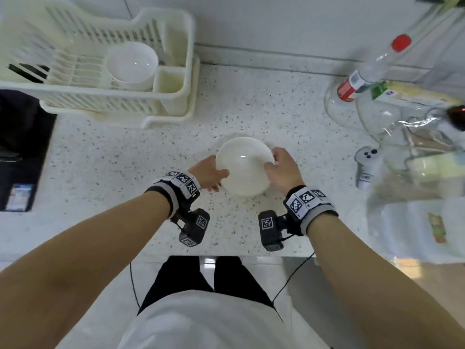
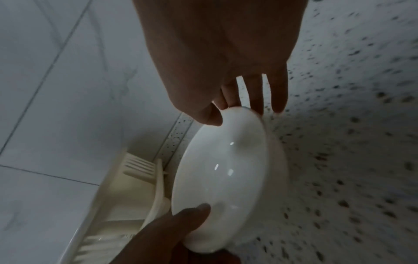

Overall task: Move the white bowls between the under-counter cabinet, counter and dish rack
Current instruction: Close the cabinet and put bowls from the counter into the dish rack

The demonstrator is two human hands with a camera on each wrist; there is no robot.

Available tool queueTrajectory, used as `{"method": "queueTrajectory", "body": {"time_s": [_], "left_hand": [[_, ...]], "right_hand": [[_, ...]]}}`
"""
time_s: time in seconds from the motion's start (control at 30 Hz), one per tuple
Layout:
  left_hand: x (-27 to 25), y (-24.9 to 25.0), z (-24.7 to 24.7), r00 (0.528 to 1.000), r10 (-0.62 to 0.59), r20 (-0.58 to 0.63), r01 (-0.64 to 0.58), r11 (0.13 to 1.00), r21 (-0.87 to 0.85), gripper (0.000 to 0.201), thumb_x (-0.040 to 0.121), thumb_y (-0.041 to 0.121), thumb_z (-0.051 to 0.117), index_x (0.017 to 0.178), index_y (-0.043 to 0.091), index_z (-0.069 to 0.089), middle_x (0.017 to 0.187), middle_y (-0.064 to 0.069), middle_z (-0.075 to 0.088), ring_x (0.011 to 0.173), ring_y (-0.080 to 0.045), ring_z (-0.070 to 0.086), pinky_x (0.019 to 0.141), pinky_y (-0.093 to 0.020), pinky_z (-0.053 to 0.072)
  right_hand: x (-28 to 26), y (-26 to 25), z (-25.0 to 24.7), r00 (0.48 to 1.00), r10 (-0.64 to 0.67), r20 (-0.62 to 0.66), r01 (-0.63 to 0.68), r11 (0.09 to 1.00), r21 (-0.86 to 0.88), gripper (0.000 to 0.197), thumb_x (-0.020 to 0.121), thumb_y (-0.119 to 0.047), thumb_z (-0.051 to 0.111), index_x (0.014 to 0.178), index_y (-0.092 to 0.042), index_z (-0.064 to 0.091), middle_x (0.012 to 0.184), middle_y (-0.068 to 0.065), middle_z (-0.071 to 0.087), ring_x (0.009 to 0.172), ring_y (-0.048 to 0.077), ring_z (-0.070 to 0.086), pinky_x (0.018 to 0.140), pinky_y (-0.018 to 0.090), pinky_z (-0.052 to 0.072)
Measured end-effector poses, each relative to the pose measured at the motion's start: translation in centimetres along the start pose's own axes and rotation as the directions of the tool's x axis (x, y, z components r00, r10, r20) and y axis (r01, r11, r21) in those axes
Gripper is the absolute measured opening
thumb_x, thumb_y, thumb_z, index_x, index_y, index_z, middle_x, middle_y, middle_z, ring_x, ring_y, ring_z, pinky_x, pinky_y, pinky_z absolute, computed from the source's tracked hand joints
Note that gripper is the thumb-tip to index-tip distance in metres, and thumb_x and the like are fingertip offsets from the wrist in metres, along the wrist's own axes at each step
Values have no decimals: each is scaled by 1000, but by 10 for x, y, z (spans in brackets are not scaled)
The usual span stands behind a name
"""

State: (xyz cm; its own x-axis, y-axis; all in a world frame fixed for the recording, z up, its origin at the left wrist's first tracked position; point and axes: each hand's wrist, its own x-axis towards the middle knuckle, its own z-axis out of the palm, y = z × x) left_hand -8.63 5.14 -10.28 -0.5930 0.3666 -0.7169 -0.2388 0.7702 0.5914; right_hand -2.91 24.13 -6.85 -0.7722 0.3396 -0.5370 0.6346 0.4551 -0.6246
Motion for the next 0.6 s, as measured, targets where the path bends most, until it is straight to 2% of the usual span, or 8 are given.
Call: {"method": "queueTrajectory", "body": {"time_s": [0.1, 0.17, 0.27, 0.37, 0.5, 0.6], "left_hand": [[-1, 3, 12, 999, -28, -43, 19, 981, -194, 54, 92, 6, 42, 146, 10, 36, 119, -22, 64, 75, -28, 71, 55, -28, 59], [-9, 2, 13, 997, -53, -65, 32, 958, -286, 50, 91, 3, 41, 141, 7, 44, 111, -25, 67, 72, -30, 70, 57, -30, 62], [-27, -1, 0, 993, -80, -90, 43, 933, -356, 42, 89, 5, 43, 130, 0, 51, 95, -30, 71, 68, -31, 70, 62, -34, 62], [-53, -3, -19, 989, -69, -132, 13, 924, -382, 35, 88, 10, 45, 117, -3, 58, 81, -25, 73, 63, -29, 68, 59, -31, 56], [-92, 4, -54, 978, -46, -205, -44, 909, -415, 30, 90, 15, 44, 106, -3, 62, 76, -21, 74, 56, -26, 67, 58, -29, 54], [-122, 1, -89, 950, -87, -300, -65, 884, -462, 32, 92, 17, 40, 101, -4, 63, 69, -19, 73, 52, -24, 65, 58, -28, 52]], "right_hand": [[-8, 19, 3, 999, -11, 33, 9, 999, 44, 53, 84, -8, 47, 136, -15, 47, 119, 5, 58, 111, 27, 56, 89, 44, 54], [-12, 26, 4, 998, -19, 52, 14, 995, 99, 55, 80, -9, 46, 135, -17, 48, 118, 4, 59, 110, 29, 58, 87, 52, 57], [-17, 20, 1, 994, -20, 110, -15, 951, 308, 55, 85, -8, 46, 139, -21, 48, 124, 3, 58, 110, 27, 60, 82, 46, 61], [-21, 7, 0, 983, -66, 171, -26, 875, 483, 49, 91, -12, 45, 138, -26, 51, 126, 3, 59, 107, 27, 62, 74, 37, 61], [-25, -38, 8, 969, -177, 172, 51, 826, 561, 36, 93, -21, 45, 126, -32, 57, 121, 2, 60, 107, 27, 60, 64, 33, 58], [-29, -90, 21, 940, -299, 166, 153, 801, 579, 24, 97, -26, 44, 114, -31, 58, 116, 3, 60, 108, 28, 59, 59, 32, 58]]}}
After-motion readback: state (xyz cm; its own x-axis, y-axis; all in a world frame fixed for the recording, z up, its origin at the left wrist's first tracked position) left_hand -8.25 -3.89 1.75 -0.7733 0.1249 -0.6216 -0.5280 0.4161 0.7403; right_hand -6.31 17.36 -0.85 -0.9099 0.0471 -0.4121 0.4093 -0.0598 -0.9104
